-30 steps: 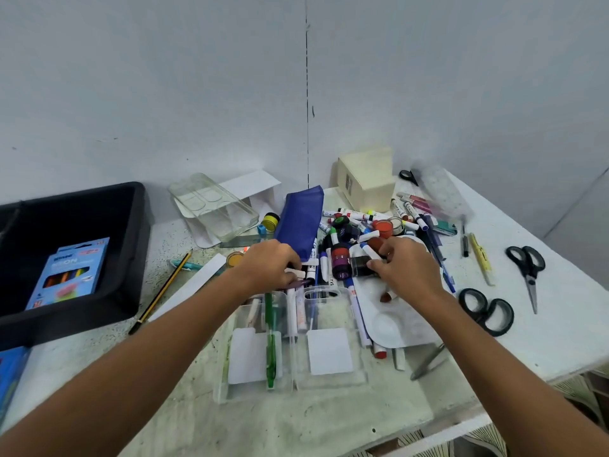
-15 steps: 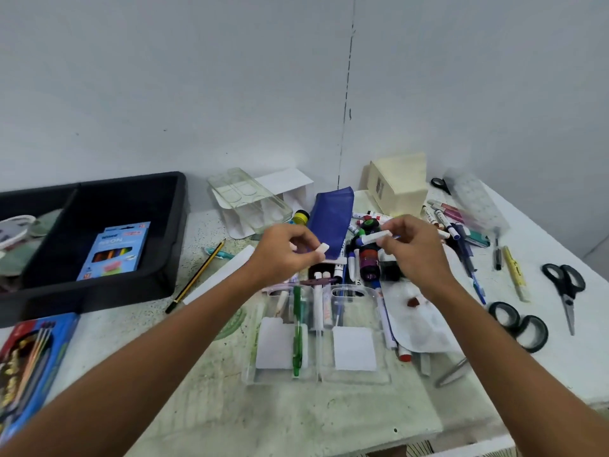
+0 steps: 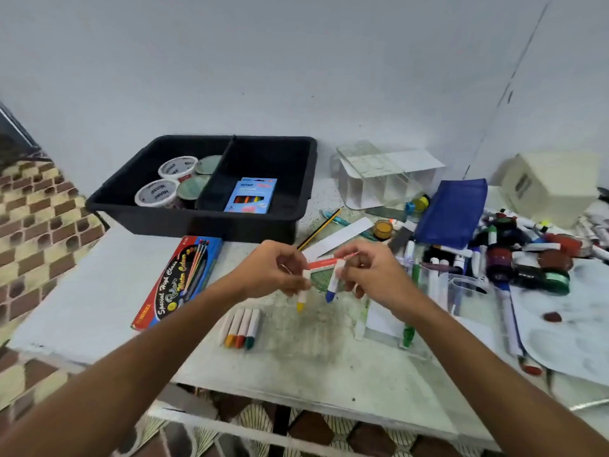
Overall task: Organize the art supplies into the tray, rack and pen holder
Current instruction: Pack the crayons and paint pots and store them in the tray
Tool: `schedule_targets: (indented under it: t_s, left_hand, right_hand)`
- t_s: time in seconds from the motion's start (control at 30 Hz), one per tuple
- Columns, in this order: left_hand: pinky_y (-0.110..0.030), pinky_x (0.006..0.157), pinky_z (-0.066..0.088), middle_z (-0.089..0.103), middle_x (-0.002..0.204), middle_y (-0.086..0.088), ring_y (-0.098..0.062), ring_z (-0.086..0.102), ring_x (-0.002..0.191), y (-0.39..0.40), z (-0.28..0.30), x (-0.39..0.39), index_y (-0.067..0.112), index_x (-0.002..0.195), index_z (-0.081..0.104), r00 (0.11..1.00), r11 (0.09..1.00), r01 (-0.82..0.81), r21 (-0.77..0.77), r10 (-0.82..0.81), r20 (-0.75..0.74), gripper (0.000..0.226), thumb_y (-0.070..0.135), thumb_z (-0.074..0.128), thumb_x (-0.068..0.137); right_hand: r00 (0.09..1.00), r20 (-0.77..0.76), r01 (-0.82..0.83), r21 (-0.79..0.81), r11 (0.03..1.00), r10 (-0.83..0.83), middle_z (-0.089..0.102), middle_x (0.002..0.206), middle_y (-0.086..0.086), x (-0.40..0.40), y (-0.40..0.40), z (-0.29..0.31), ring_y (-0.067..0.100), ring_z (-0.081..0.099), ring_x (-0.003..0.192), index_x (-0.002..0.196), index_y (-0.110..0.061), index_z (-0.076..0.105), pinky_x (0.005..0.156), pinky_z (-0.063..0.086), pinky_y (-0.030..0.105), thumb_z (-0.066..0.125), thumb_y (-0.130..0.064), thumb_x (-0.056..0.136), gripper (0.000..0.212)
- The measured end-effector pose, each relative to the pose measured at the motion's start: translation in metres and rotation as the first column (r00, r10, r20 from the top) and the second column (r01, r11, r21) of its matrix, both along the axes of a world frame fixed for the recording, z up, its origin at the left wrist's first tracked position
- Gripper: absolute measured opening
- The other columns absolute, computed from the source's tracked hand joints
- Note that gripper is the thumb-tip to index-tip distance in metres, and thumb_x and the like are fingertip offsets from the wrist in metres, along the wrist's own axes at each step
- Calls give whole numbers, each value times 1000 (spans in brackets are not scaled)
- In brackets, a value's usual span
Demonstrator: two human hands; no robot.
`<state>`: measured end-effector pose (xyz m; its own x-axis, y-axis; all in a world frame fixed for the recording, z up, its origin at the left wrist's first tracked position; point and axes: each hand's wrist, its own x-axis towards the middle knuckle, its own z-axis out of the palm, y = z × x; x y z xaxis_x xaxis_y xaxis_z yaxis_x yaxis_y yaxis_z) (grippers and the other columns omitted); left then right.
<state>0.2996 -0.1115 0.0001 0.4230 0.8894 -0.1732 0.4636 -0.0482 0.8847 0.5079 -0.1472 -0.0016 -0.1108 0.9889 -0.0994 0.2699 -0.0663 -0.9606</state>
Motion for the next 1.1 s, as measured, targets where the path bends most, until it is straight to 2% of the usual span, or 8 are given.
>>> schedule_targets:
  t_s: [0.17,0.37,0.47,0.53,0.6,0.7,0.83,1.1]
  left_hand:
    - [-24,54,53,72,75,-14,-22,69,64,-17,-5,-45,2,87,66,996,1000,0,-27,-3,-94,23,9,82,71]
    - [-43,78,58,73,79,-14,-31,70,77,-23,-15,-67,4,88,70,987,1000,6,7,-5,-162,28,17,85,69]
    - [-34,72,59,73,76,-7,-18,71,72,-27,-20,-69,7,87,71,980,999,18,33,-11,-199,24,18,85,69]
    - [-19,63,51,70,73,1,-1,64,64,-28,-23,-69,12,84,72,969,995,39,92,-15,-246,22,20,85,69]
    - [-13,58,44,68,74,6,4,56,59,-28,-25,-68,15,86,74,950,984,75,164,-20,-310,23,25,85,69]
    - [-9,54,37,67,75,10,3,52,60,-27,-28,-70,19,90,76,924,968,120,218,-29,-381,26,32,85,69]
    - [-15,57,41,66,77,11,-2,54,67,-25,-31,-72,20,94,77,903,947,188,261,-62,-426,32,39,83,68]
    - [-16,56,36,59,69,15,-2,51,63,-26,-38,-78,21,85,78,924,883,244,402,-86,-372,29,41,84,65]
  right_hand:
    - [991,84,-96,-50,994,100,63,59,7,-59,-10,-17,18,59,48,87,-7,61,42,45,24,63,6,81,15]
    - [986,122,-106,-67,992,114,67,63,21,-94,-17,-31,23,60,45,84,-10,60,45,51,32,66,4,80,16]
    - [982,158,-87,-77,993,99,67,63,18,-101,-20,-35,17,58,40,85,-11,57,44,51,30,69,1,81,17]
    - [978,188,-75,-97,992,92,66,62,15,-103,-21,-35,15,58,40,89,-9,57,44,52,29,66,3,81,16]
    - [974,206,-70,-118,990,94,66,62,13,-105,-22,-34,14,59,40,91,-7,58,45,53,28,66,3,82,16]
    - [974,209,-59,-135,989,86,67,66,15,-108,-23,-33,17,61,44,88,-7,62,49,57,32,71,2,80,15]
    - [969,237,-32,-148,989,67,69,69,16,-111,-24,-35,21,64,49,88,-9,63,58,60,39,71,2,80,15]
    - [960,273,-29,-134,991,65,66,65,15,-113,-25,-34,16,63,46,87,1,68,49,57,28,71,4,81,7]
